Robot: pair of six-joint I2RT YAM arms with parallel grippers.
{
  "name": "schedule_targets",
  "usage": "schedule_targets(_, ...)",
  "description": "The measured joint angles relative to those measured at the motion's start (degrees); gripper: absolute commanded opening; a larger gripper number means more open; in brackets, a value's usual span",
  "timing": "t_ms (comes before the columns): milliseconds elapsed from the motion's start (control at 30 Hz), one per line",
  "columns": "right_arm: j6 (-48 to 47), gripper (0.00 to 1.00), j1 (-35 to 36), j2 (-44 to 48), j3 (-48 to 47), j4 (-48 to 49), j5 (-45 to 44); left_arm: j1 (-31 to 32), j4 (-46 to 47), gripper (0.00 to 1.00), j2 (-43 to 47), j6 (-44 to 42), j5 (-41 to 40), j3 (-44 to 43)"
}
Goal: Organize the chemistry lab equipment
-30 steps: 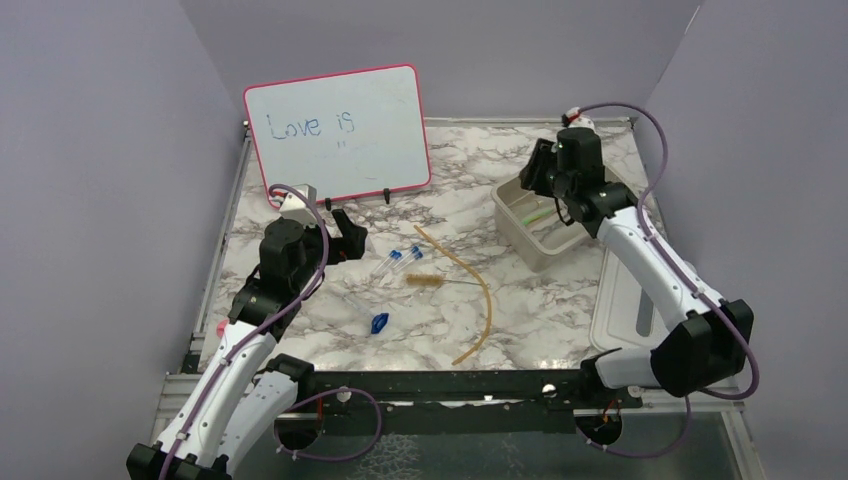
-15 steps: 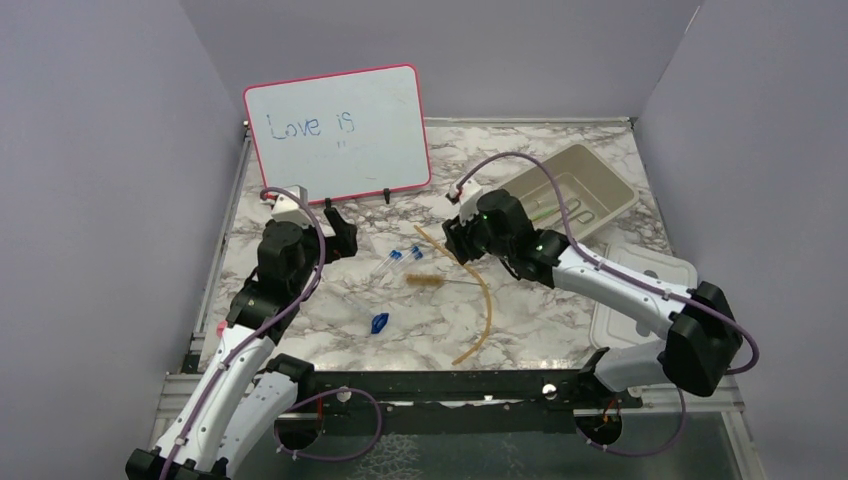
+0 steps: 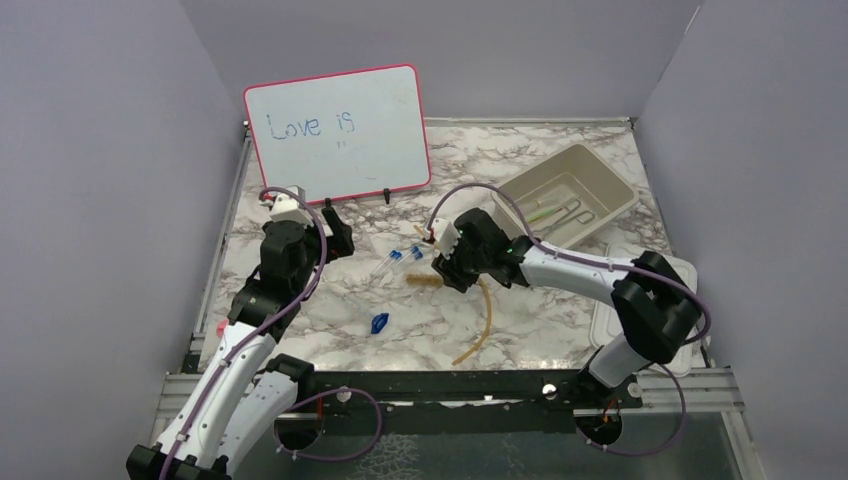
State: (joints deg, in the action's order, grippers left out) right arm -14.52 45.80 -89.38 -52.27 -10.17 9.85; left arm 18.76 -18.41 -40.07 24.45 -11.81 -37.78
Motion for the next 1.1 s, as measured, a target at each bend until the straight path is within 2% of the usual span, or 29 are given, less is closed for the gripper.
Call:
schedule_targets(67,-0.5,0.49,0.0,-2.3,-1.2,-0.9,0.0,0.0,-0.2,0.97,0.0,0.0,-0.4,0.0)
schedule_targets(267,-1.3,0.36,0.0,-9.3,-5.5,-3.3,-0.1,-0.1,-0.2,0.97,-0.2,0.0,-0.7,0.0)
schedule_targets(500,-2.2,0.26,0.0,-11.8,-6.5,-3.9,-0.3,-0.3,-0.2,0.97,-0.4,0.0,-0.7,0.0)
schedule_targets(700,-2.7,0.01,0.0,-12.2,-6.6,-3.2,-0.2,-0.3,-0.2,0.97,-0.4,0.0,-0.7,0.0)
schedule_targets(933,-2.1,0.01,0.0,-11.7,-6.3,-1.3,-0.2,-0.3,-0.2,0.97,-0.3,0.0,-0.7,0.0)
schedule_targets(1100,0.4,0.01,0.0,-3.8,-2.1,5.1,-0.2,-0.3,-0.2,0.97,0.0,0.0,-0.7,0.0)
